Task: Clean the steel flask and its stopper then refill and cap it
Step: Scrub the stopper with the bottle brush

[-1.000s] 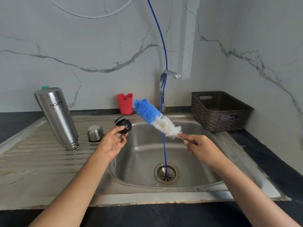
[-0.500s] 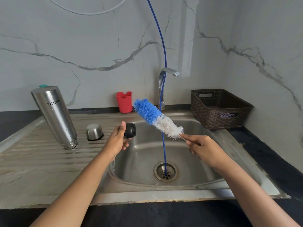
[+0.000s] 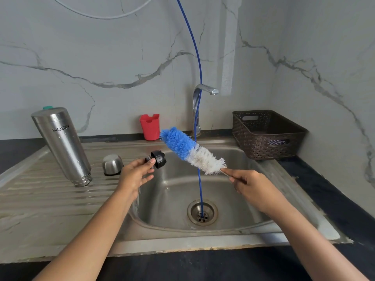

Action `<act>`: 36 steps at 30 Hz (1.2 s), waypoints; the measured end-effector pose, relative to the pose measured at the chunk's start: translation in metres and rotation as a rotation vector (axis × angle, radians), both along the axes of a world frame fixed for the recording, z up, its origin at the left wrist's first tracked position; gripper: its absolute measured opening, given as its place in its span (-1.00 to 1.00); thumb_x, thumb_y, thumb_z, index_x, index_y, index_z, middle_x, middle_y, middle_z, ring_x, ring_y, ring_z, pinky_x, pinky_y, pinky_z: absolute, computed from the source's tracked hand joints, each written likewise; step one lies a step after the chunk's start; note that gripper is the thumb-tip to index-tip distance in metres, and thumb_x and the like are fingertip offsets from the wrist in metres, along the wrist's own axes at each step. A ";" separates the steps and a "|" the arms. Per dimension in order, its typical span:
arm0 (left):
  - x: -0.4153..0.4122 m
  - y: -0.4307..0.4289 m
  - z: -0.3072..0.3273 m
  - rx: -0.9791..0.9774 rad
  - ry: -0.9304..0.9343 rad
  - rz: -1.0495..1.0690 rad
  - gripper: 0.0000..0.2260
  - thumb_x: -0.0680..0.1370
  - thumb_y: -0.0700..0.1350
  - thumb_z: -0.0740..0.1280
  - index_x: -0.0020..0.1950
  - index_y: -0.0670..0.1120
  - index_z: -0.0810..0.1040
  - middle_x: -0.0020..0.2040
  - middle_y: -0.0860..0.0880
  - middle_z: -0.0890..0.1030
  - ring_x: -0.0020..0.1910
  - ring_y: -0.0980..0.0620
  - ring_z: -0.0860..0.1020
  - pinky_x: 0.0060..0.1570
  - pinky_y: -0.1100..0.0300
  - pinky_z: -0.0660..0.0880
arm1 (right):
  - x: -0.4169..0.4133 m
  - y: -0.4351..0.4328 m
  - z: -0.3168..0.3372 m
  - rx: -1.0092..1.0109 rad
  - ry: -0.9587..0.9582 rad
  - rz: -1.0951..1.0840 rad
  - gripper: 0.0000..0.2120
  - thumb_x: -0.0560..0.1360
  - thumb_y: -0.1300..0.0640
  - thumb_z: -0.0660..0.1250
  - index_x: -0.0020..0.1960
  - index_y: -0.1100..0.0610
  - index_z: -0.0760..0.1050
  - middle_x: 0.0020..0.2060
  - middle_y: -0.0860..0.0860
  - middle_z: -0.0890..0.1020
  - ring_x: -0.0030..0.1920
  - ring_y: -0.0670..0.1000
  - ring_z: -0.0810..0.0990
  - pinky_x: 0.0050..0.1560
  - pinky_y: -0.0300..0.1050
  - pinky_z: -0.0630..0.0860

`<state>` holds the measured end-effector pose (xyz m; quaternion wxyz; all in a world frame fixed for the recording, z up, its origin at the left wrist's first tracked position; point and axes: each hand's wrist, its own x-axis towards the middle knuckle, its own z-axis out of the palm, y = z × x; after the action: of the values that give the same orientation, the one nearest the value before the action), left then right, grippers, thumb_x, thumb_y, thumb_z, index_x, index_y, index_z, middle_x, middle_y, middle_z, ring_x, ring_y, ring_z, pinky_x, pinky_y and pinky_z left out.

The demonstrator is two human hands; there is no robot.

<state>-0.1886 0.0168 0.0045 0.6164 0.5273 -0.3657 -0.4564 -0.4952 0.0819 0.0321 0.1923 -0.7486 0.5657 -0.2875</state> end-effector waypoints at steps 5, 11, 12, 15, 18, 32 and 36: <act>0.002 0.000 -0.001 -0.037 0.004 -0.017 -0.87 0.44 -0.26 0.45 -0.03 -0.16 0.60 -0.25 -0.04 0.67 -0.19 0.02 0.62 -0.26 0.33 0.57 | 0.006 0.023 0.008 -0.079 0.167 -0.020 -0.64 0.61 0.09 0.18 0.32 -0.26 0.42 -0.04 -0.27 0.66 -0.05 -0.16 0.61 -0.16 -0.26 0.39; -0.007 0.000 0.002 -0.100 -0.105 0.012 -0.84 0.39 -0.29 0.49 -0.08 -0.13 0.61 -0.19 -0.05 0.65 -0.21 0.08 0.62 -0.14 0.29 0.56 | 0.024 0.011 0.014 -0.151 0.384 -0.046 -0.58 0.62 0.09 0.09 0.40 -0.29 0.31 0.05 -0.03 0.66 0.04 0.12 0.59 -0.10 -0.06 0.44; -0.004 -0.002 0.001 -0.099 -0.093 0.038 -0.82 0.39 -0.29 0.50 -0.04 -0.17 0.61 -0.21 -0.04 0.66 -0.23 0.09 0.63 -0.17 0.32 0.57 | 0.021 0.013 0.016 -0.154 0.426 -0.042 -0.57 0.62 0.08 0.08 0.40 -0.30 0.30 0.06 -0.04 0.65 0.04 0.12 0.59 -0.09 -0.06 0.45; 0.002 -0.004 -0.001 -0.088 -0.045 0.066 -0.78 0.40 -0.28 0.49 0.02 -0.26 0.60 -0.31 -0.02 0.68 -0.32 0.12 0.65 -0.20 0.35 0.59 | 0.013 0.026 0.019 -0.138 0.509 -0.044 -0.55 0.62 0.11 0.05 0.41 -0.31 0.26 0.07 -0.09 0.64 0.01 0.08 0.59 -0.10 -0.07 0.45; -0.013 0.000 0.001 -0.121 -0.140 0.005 -0.84 0.39 -0.30 0.49 -0.09 -0.14 0.61 -0.22 -0.09 0.64 -0.24 0.05 0.62 -0.02 0.23 0.59 | 0.022 0.021 0.018 -0.161 0.475 -0.075 -0.55 0.62 0.11 0.05 0.41 -0.29 0.28 0.07 -0.04 0.64 0.03 0.12 0.58 -0.16 -0.06 0.40; 0.000 -0.001 0.000 -0.136 -0.223 0.025 -0.74 0.32 -0.31 0.54 -0.08 -0.05 0.63 -0.10 -0.12 0.67 -0.03 -0.11 0.63 0.12 0.02 0.53 | 0.012 0.021 0.027 -0.095 0.482 -0.033 -0.58 0.61 0.12 0.07 0.38 -0.25 0.36 0.18 -0.08 0.62 0.09 0.08 0.59 0.01 -0.03 0.51; -0.009 0.003 0.003 -0.184 -0.351 -0.040 -0.67 0.32 -0.31 0.54 -0.03 0.02 0.63 -0.08 -0.05 0.68 -0.08 0.01 0.65 0.06 0.16 0.55 | 0.010 0.018 0.038 -0.125 0.454 -0.046 -0.59 0.61 0.11 0.10 0.36 -0.26 0.37 0.21 -0.06 0.60 0.14 0.12 0.57 0.06 0.00 0.51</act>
<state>-0.1972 0.0202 0.0078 0.5795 0.5327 -0.5182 -0.3344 -0.4856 0.1003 0.0696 0.0071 -0.7915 0.5924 -0.1505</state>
